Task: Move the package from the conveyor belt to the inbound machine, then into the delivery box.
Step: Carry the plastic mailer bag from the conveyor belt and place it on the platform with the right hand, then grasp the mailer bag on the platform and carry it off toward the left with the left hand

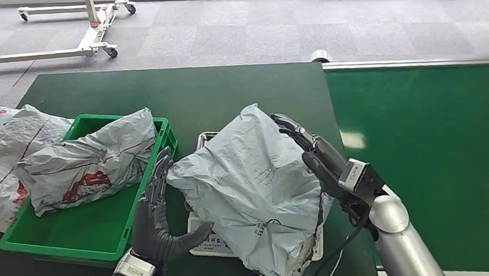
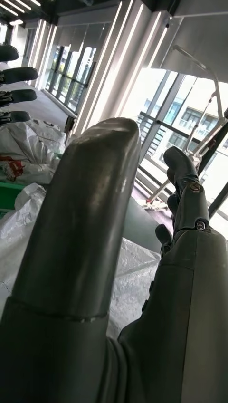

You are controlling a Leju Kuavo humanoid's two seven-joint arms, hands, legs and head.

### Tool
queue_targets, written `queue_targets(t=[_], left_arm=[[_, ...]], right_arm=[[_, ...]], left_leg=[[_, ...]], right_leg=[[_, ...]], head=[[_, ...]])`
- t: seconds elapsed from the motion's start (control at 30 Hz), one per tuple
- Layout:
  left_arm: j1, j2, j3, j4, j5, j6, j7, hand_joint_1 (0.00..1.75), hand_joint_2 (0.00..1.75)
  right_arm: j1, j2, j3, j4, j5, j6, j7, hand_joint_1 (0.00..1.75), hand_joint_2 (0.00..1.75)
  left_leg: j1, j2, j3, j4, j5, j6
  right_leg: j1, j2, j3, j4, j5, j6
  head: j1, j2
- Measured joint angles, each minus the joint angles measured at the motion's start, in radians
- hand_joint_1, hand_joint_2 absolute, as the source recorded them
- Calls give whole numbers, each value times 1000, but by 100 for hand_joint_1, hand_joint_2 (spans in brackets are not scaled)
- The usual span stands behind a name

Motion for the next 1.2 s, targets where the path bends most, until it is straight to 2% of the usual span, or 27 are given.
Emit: queue_targets(t=[0.03,0.1,0.17,0.23,0.37,0.43,0.53,0.63,0.83,1.2], left_arm=[[0,-1,0,1,-4,0,0,0,175],[0,-5,0,5,-20,0,0,0,175],[0,-10,2,11,-47,0,0,0,175],[-2,-16,5,21,-78,0,4,0,175],[-29,-28,6,71,-129,0,23,0,175],[-52,-35,6,101,-135,0,27,0,175],[-77,-41,5,136,-148,1,38,0,175],[-115,-46,-5,189,-195,15,63,0,175],[-209,-58,-66,350,-330,55,114,0,175],[-257,-64,-100,460,-349,59,122,0,175]], right_arm=[[1,1,-3,0,-1,-5,-11,0,0],[10,6,-15,-11,22,-51,-55,0,87],[29,18,-35,-48,104,-171,-109,0,175],[58,37,-59,-112,241,-373,-149,0,175],[122,82,-89,-274,508,-898,-187,0,175],[141,91,-91,-335,560,-1016,-174,0,175],[161,107,-99,-397,602,-1054,-193,0,175],[167,154,-128,-466,662,-1082,-235,0,175],[166,218,-147,-525,691,-1088,-242,0,175],[166,248,-150,-525,689,-1088,-242,0,175]], left_leg=[[0,0,0,0,0,0],[0,0,0,0,0,0],[0,0,0,0,0,0],[0,-1,0,0,0,0],[0,-1,-1,0,0,0],[0,0,0,0,-1,0],[0,2,0,0,-1,0],[0,1,0,0,0,0],[0,1,1,0,1,0],[0,1,1,0,1,0]], right_leg=[[0,0,0,0,0,0],[0,0,0,0,0,0],[0,-1,0,0,0,0],[0,-1,0,0,0,0],[0,-1,-1,0,0,0],[0,0,-1,0,0,0],[0,1,-1,0,0,0],[0,0,-1,0,0,0],[0,0,0,0,1,-1],[0,1,-1,0,1,0]], head=[[0,0],[0,0],[0,0],[0,0],[0,0],[0,0],[0,0],[0,0],[0,0],[0,0]])
